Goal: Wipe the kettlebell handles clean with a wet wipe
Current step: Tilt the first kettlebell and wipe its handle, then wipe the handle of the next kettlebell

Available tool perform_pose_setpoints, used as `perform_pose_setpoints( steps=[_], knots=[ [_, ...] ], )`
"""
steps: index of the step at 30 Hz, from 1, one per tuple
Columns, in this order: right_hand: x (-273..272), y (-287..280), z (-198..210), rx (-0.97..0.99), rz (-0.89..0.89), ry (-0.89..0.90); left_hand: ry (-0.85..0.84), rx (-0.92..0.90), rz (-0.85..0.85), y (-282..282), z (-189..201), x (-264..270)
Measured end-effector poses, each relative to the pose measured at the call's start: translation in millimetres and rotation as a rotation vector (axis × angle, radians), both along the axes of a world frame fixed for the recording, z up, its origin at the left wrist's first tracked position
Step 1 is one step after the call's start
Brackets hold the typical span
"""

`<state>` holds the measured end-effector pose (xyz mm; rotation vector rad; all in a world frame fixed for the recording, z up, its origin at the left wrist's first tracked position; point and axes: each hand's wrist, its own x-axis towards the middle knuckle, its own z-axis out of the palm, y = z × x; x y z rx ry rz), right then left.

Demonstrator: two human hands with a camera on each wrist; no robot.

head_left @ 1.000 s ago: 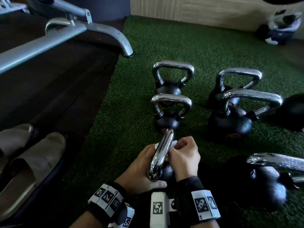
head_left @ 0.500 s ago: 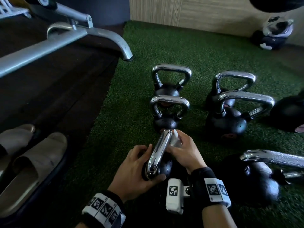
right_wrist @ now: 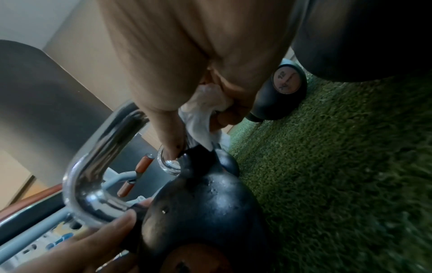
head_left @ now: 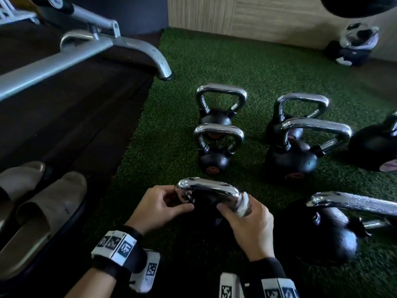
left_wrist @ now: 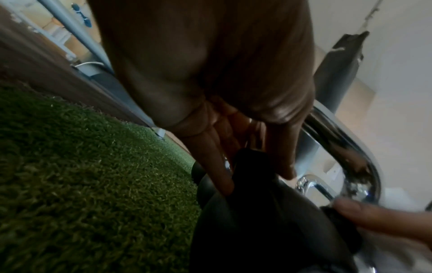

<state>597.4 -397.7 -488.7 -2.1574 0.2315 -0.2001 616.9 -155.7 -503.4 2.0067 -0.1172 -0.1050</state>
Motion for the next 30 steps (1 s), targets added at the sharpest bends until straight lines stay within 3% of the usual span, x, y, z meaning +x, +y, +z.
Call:
perform_pose_setpoints(
  steps=[7,9,12,18,23,26,30],
  knots=[
    [-4,-5,-1,0.017,0.021,0.054,0.067,-0.007,-0.015,2,-2,-3],
    [-6,-11,7,0.069,0.048,0.104,0.121,0.016,-0.145,14,-1,4],
    [-7,-24,19,0.305,0.043,0.100,0.182,0.146,-0.338,32,4,29],
    [25,-42,47,0.789,-0.054,-0.014,0.212,0.232,-0.176,33,2,103],
    [55,-44,59,0.750,-0.083,-0.079,0.319,0.171,-0.140,5,-15,158],
    [78,-39,71,0.756,-0.068,-0.040,0.231,0.141,-0.085,-5,-33,181],
    [113,-27,88,0.809,-0.087,0.020,0.246,0.037,-0.029,-25,-38,194]
  ],
)
